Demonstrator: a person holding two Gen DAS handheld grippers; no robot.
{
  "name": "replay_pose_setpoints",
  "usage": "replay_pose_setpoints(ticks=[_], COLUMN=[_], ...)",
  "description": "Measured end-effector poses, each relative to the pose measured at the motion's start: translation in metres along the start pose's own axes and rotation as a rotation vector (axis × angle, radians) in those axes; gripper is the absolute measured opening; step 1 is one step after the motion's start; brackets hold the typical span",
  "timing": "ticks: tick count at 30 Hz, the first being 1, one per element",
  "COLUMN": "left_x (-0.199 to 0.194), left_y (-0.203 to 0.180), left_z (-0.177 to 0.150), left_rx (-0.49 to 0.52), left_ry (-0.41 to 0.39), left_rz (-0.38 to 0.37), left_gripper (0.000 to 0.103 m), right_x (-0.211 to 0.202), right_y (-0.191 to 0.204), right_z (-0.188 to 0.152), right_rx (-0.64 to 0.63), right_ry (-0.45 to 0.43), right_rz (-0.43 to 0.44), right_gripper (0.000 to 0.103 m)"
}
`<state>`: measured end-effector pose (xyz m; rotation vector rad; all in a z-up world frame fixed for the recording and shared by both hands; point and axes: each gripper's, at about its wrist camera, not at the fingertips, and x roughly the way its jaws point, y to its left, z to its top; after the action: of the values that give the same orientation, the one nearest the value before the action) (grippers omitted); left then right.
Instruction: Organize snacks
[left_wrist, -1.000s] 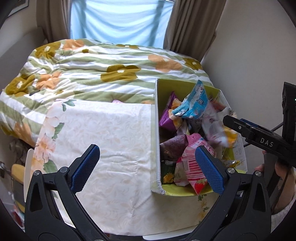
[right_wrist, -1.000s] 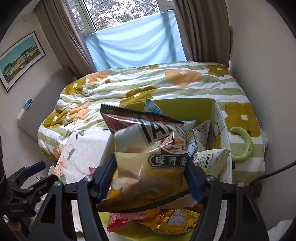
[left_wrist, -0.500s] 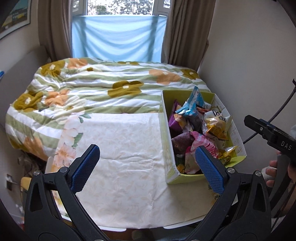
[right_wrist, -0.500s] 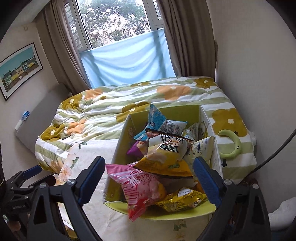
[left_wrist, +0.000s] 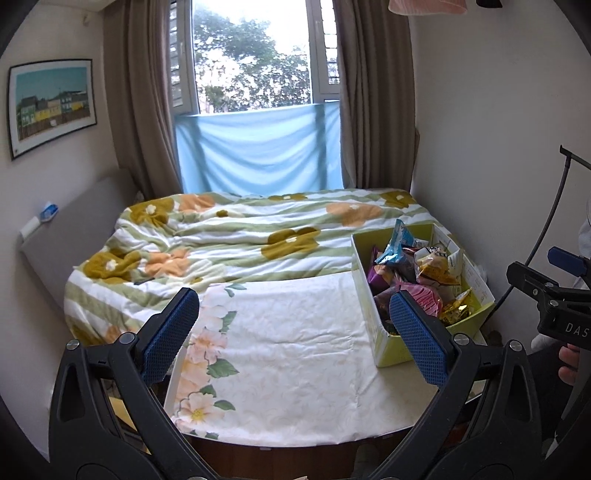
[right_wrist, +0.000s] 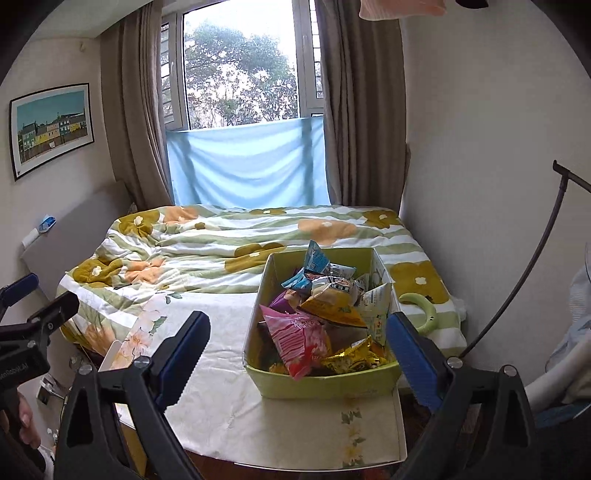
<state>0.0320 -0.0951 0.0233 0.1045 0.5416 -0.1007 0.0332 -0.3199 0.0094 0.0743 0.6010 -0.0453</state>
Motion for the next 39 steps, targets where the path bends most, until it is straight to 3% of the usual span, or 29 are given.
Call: replay_pose_setpoints(ticks=[12, 39], left_x=[-0.021, -0.023], left_y=[0.003, -0.004], left_z=[-0.021, -0.021], left_rx=[-0.018, -0.029], left_ry=[-0.006, -0.009], left_rz=[-0.022, -0.011], left_gripper=[0.102, 0.102], right_x=[-0.026, -0.029], right_y=[0.011, 0.008], right_z=[-0.025, -0.024], right_rx=[0.004, 0.009], right_ry=[-0.004, 0.002], right_rz=[-0.014, -0.013], right_gripper=[0.095, 0.095])
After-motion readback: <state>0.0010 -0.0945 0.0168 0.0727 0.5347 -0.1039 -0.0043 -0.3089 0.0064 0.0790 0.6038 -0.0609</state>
